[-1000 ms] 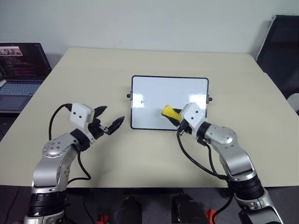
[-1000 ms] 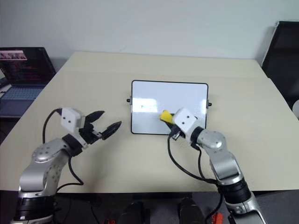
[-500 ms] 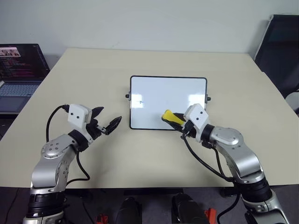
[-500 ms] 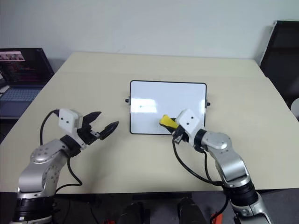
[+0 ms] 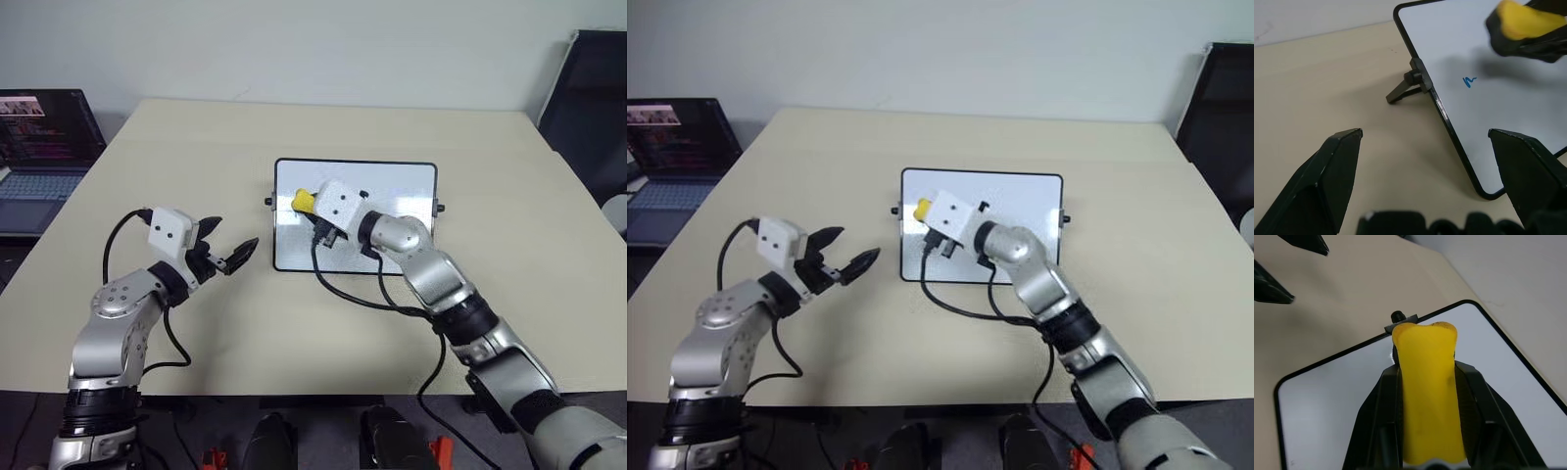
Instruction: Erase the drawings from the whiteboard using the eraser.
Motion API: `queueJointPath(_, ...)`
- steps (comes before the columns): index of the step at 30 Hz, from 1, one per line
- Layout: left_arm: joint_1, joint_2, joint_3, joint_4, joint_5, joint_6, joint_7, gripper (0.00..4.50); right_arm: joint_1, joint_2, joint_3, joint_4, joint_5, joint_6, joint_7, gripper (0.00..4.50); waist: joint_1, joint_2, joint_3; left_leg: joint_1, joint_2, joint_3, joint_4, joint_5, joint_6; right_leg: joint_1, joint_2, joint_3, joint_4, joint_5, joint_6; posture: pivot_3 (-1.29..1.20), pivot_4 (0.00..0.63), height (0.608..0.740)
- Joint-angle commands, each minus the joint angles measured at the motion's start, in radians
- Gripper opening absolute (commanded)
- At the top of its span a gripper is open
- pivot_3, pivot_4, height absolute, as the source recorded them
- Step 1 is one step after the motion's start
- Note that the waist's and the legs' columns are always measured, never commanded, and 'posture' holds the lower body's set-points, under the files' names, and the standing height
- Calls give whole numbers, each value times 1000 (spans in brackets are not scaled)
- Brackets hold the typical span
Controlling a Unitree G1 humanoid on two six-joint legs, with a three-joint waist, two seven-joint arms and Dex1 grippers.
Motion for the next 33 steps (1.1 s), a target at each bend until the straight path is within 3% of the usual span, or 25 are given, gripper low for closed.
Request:
queueJointPath(1,-21,5,-4,-22,-2,-18,-15,4500,-65,26,-3,112,-32,-87,-28,1101,0,0,0,0,0,0,0,0,0,0,0,0,0,0,0,0,150,740)
queueJointPath(5,-27,10,-15,-32,-7,-4,-33,4500,-104,47,2,242,-65,-141,-43,1101,-1,0,0,0,0,0,0,0,0,0,0,0,1,0,0,0,150,740)
queueJointPath(11,-34,27,-21,-47,-26,30,-69,4500,-59,7,105,216,-119,-111,147,1101,-3,0,0,0,0,-1,0,0,0,0,1,0,2,-1,2,0,150,740)
queueJointPath(17,-29,28,-17,-35,-22,22,-77,4500,-174,45,40,360,-183,-182,-108,1101,-4,0,0,1,0,-1,1,0,0,-1,1,0,4,-2,-4,0,150,740)
queueJointPath(21,-28,26,-16,-34,-20,20,-80,4500,-168,40,51,398,-173,-188,-51,1100,-1,0,0,1,0,-2,2,1,0,1,1,0,3,-1,-4,0,150,740)
queueJointPath(28,-22,22,-13,-33,-23,15,-82,4500,-59,-13,131,292,-199,-177,157,1099,-2,0,0,1,0,-3,1,1,0,1,1,-1,3,-1,0,0,150,740)
queueJointPath(33,-34,18,-22,-26,-24,14,-87,4500,-74,-5,55,278,-190,-172,53,1098,0,0,0,2,0,-3,2,1,0,2,1,-1,4,-2,-4,0,150,740)
